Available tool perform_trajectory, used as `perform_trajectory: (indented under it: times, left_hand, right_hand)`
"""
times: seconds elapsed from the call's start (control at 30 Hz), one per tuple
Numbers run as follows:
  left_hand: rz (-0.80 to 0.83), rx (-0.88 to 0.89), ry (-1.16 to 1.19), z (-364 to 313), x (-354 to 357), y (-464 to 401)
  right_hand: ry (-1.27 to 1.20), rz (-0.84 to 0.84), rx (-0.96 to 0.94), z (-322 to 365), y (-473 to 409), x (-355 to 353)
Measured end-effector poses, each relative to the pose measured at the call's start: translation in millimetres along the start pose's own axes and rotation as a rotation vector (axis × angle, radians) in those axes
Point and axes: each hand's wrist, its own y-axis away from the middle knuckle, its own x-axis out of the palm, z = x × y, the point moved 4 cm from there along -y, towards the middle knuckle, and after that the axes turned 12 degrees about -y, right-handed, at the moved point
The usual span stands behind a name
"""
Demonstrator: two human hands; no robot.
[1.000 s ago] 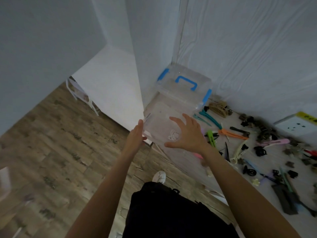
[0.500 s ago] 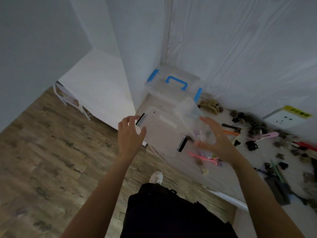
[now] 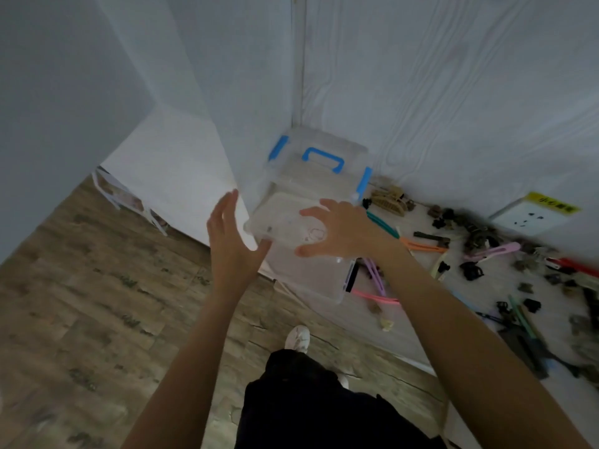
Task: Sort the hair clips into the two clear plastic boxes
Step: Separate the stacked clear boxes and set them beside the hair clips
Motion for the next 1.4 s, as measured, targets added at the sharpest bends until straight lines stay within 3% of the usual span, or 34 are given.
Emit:
perform_trajectory:
  times: [0.07,0.13,0.3,0.4,0.5,0.53,0.63,0.7,0.83,1.03,1.1,1.17,1.23,1.3,1.4]
  left_hand:
    - [-0.028,0.365,-0.193,-9.0,-14.5,-9.2]
    - [-0.026,0.474,-0.238,-5.6,-13.7,-15.7]
    - [-0.141,0.175,-0.206,30.7,-23.8,-14.3]
    - [-0.072,0.019,-0.186,45.2,-31.8,-13.7]
    - [-0.015,-0.018,-0.231,44.4,-29.1,-18.0]
    - [0.001,-0.033,-0.243,43.3,-27.3,-19.9]
    - [0.078,-0.078,-0.3,39.3,-15.4,-24.2]
    - [0.087,-0.104,-0.309,33.5,-8.3,-26.9]
    - [0.086,-0.186,-0.259,26.3,-1.7,-34.9]
    - [0.117,-0.228,-0.172,32.3,1.9,-37.5]
    - [0.087,-0.21,-0.157,32.6,-1.2,-32.9]
    - [-0.002,-0.134,-0.204,28.4,-7.6,-29.1]
    - [-0.123,-0.013,-0.226,16.8,-13.0,-27.9]
    - [-0.126,0.094,-0.163,-3.0,-11.2,-30.1]
    - [0.073,0.155,-0.064,-34.3,8.1,-43.6]
  right_hand:
    - [0.043,-0.002,0.038,9.7,-10.2,1.5]
    - [0.011,-0.083,0.036,18.5,-14.9,1.8]
    - [-0.42,-0.484,-0.153,7.9,-9.1,-1.5]
    - [-0.369,-0.646,-0.142,-17.0,-5.9,-2.9]
    - [-0.125,-0.624,-0.163,-31.4,-7.3,0.9]
    - [-0.064,-0.541,-0.196,-32.3,-6.0,6.9]
    - [0.087,-0.084,-0.163,-36.2,3.7,45.0]
    - [0.19,0.031,-0.113,-40.2,8.3,63.8]
    - [0.173,-0.084,-0.1,-36.7,-3.6,69.7]
    - [0.187,-0.084,-0.174,-17.8,-19.6,61.5]
    - [0.049,-0.234,-0.274,-13.0,-10.4,50.2]
    - [-0.113,-0.537,-0.357,-13.4,1.5,25.0]
    - [-0.104,-0.749,-0.332,-23.3,3.5,-0.6]
    - [0.02,-0.76,-0.231,-37.0,-10.6,-13.3]
    - [0.028,-0.665,-0.066,-55.2,-31.3,-14.6]
